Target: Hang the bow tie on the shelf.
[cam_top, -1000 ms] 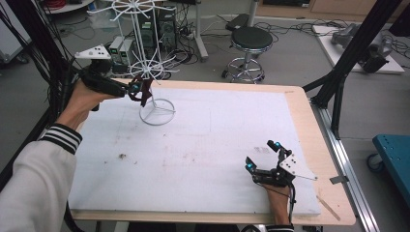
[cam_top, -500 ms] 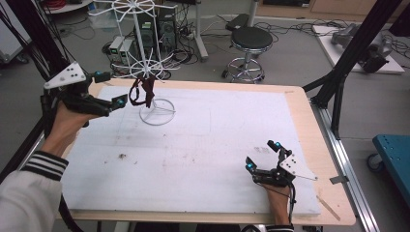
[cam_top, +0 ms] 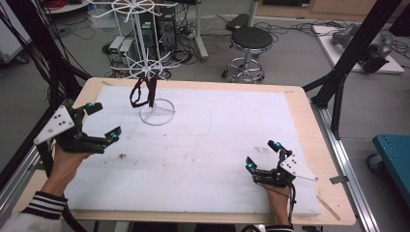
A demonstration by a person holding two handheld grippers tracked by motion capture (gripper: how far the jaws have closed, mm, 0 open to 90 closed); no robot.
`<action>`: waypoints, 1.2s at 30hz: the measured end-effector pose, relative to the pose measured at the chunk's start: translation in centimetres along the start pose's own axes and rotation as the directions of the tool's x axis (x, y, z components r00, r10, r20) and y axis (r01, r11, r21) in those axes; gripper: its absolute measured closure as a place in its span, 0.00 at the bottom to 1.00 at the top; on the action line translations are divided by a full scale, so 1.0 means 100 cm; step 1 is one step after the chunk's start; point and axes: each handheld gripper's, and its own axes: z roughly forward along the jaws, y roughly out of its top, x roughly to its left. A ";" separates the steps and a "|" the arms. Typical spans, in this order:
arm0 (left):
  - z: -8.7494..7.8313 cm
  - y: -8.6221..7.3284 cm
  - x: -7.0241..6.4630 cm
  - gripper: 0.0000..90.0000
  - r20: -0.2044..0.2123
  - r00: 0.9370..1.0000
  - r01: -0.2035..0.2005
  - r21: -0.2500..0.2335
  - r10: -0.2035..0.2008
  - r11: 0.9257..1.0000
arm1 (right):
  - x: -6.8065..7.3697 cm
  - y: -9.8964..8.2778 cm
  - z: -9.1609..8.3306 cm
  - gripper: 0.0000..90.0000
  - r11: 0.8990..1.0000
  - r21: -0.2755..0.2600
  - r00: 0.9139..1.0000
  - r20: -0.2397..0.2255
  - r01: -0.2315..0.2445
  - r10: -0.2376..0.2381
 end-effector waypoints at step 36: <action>-0.009 -0.105 -0.017 0.02 -0.021 0.997 0.078 0.002 -0.078 0.997 | 0.000 0.000 0.000 0.01 1.000 -0.002 1.000 -0.003 0.003 -0.003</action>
